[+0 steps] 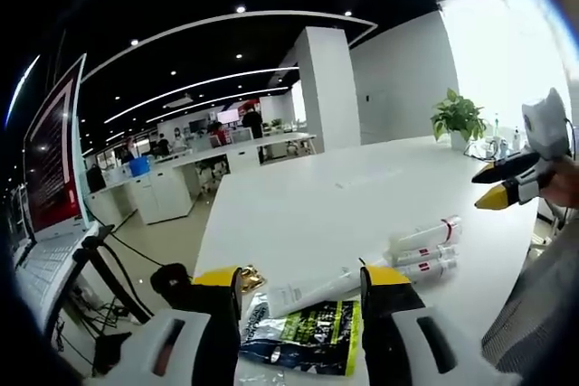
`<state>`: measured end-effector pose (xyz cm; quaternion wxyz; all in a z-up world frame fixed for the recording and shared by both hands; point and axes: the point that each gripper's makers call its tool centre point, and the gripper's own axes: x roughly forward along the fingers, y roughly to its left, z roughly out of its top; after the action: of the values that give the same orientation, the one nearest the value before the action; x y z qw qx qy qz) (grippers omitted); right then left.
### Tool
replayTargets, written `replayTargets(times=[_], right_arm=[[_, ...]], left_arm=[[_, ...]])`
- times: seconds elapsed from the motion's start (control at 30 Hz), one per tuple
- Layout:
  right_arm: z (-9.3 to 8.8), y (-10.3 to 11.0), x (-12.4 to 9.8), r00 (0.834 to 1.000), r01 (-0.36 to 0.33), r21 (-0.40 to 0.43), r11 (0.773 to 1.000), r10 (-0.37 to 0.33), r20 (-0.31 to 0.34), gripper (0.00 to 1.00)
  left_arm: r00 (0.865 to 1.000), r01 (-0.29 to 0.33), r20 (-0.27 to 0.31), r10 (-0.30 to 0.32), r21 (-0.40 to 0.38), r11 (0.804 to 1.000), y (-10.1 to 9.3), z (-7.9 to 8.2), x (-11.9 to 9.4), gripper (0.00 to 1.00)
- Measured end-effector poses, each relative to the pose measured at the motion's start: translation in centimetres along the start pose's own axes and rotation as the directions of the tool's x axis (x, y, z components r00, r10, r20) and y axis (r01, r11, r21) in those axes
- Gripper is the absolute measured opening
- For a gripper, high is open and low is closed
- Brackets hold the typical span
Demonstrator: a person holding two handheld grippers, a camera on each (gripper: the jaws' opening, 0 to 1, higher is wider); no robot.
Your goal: Arrange the skincare products in the storage area until every visible bottle or jar stands upright without overlapping.
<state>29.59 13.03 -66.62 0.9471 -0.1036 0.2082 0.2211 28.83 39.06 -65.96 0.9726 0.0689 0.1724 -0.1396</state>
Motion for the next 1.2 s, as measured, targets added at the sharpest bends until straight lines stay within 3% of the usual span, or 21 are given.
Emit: replayTargets(times=[0.17, 0.33, 0.83, 1.2], right_arm=[[-0.6, -0.2, 0.1, 0.999, 0.013, -0.028, 1.0, -0.014, -0.033, 0.4], [-0.3, -0.2, -0.2, 1.0, 0.017, -0.026, 1.0, -0.018, -0.023, 0.39], [-0.4, -0.4, -0.3, 0.999, 0.02, -0.02, 1.0, -0.021, -0.027, 0.38], [-0.4, -0.1, -0.3, 0.999, 0.006, -0.043, 0.999, -0.008, -0.032, 0.37]], left_arm=[[1.0, 0.013, -0.027, -0.013, 0.029, 0.999, -0.4, -0.5, 0.3, 0.54], [0.999, 0.019, -0.039, -0.017, 0.054, 0.998, -0.4, -0.8, 0.3, 0.54], [0.999, 0.023, -0.048, -0.021, 0.027, 0.999, 0.1, -0.9, 0.4, 0.51], [0.986, 0.153, -0.082, -0.145, 0.102, 0.983, -2.7, 0.4, 1.1, 0.51]])
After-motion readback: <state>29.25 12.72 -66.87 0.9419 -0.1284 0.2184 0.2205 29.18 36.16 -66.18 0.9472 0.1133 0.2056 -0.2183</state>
